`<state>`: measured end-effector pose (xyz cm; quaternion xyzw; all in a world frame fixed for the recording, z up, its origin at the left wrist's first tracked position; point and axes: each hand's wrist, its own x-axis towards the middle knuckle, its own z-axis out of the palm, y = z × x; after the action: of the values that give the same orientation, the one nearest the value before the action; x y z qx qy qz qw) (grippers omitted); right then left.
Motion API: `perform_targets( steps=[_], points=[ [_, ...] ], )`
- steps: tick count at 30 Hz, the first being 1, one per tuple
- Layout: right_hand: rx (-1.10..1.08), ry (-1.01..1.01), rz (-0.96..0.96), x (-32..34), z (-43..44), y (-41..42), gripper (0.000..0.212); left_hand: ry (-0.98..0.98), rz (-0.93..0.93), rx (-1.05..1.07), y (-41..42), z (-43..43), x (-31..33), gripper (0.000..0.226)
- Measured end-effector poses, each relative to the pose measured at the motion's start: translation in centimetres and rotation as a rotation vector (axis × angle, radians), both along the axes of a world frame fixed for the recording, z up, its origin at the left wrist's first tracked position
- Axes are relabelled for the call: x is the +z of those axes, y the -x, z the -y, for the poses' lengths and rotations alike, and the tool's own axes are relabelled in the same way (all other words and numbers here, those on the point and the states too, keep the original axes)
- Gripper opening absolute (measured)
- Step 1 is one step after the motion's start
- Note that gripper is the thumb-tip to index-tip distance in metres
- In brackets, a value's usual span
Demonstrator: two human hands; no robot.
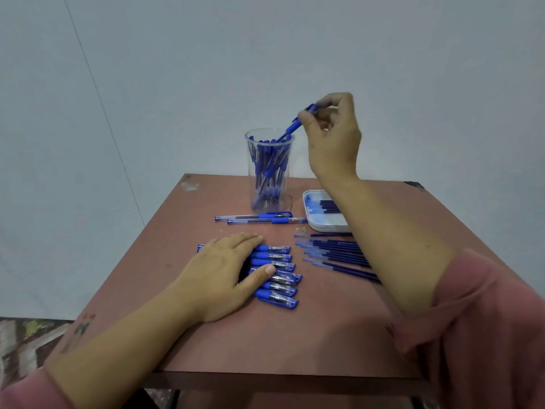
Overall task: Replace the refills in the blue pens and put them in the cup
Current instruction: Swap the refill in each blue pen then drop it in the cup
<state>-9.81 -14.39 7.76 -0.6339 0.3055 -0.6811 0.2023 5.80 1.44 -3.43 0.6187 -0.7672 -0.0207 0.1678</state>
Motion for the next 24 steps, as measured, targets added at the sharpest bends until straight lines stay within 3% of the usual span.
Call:
perform_targets(
  steps=[4, 7, 11, 14, 19, 24],
  points=[
    [0.049, 0.021, -0.387, -1.2, 0.7, -0.2, 0.004, 0.001, -0.007, -0.003, -0.1, 0.0, 0.0, 0.086],
    [0.013, 0.056, -0.651, -2.0, 1.0, 0.1, 0.024, 0.005, -0.013, -0.008, 0.0, 0.1, 0.0, 0.086],
    [-0.044, 0.13, -0.65, -3.0, 0.3, 1.2, 0.031, 0.003, -0.012, -0.007, -0.1, 0.3, -0.1, 0.085],
    [-0.011, 0.15, -0.663, -4.5, -1.3, 2.3, 0.019, 0.007, -0.009, -0.008, -0.1, 0.3, -0.1, 0.084],
    [0.177, 0.04, -1.045, -6.8, -2.3, 3.7, 0.015, 0.017, -0.024, -0.017, -0.1, 0.3, -0.1, 0.084],
    [-0.013, 0.122, -1.314, -7.0, -1.8, 3.3, 0.023, 0.014, -0.033, -0.011, 0.0, 0.3, -0.1, 0.084]
  ],
)
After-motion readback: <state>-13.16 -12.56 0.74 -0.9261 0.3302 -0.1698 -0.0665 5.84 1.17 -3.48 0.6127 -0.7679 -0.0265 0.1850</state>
